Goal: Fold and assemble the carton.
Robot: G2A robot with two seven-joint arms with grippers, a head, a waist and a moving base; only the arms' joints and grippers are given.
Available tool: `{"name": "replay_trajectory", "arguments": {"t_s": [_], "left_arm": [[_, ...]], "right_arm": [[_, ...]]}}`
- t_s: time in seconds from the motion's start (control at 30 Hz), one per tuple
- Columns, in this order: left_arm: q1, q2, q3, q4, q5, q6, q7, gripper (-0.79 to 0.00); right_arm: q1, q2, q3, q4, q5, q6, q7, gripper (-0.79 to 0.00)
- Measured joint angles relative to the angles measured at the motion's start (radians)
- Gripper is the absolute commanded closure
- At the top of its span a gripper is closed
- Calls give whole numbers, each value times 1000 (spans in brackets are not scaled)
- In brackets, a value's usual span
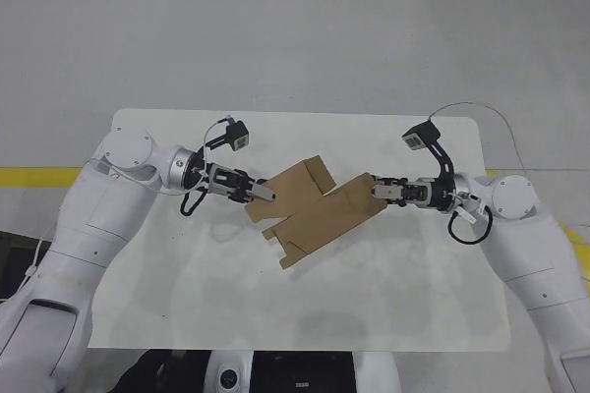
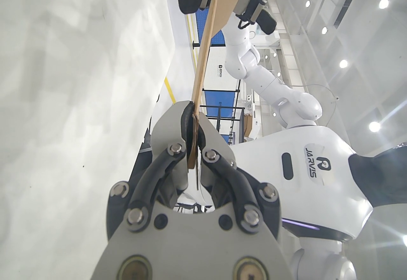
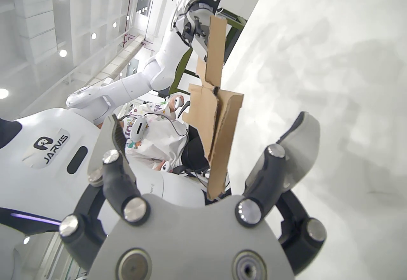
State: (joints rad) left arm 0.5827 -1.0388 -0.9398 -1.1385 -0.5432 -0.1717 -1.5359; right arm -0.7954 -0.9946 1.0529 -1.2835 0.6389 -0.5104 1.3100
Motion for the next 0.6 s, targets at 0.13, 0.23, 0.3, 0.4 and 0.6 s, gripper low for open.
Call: {"name": "replay_trajectory", "arguments": {"t_s": [0.13,0.23,0.3,0.4,0.6], "left_arm": [[-8,7,17,6,-12,-13,0,0],[-13,10,27,11,-25,-21,0,0],[-15,12,31,14,-35,-27,0,0],[-19,15,40,16,-43,-33,0,0],[-27,21,55,18,-53,-42,0,0]], "right_arm": [[5,4,-20,-6,22,22,22,-459],[9,7,-33,-2,24,31,31,-388],[11,8,-42,3,23,34,35,-360],[12,11,-54,7,26,36,36,-329],[17,16,-74,10,34,44,44,-231]]}}
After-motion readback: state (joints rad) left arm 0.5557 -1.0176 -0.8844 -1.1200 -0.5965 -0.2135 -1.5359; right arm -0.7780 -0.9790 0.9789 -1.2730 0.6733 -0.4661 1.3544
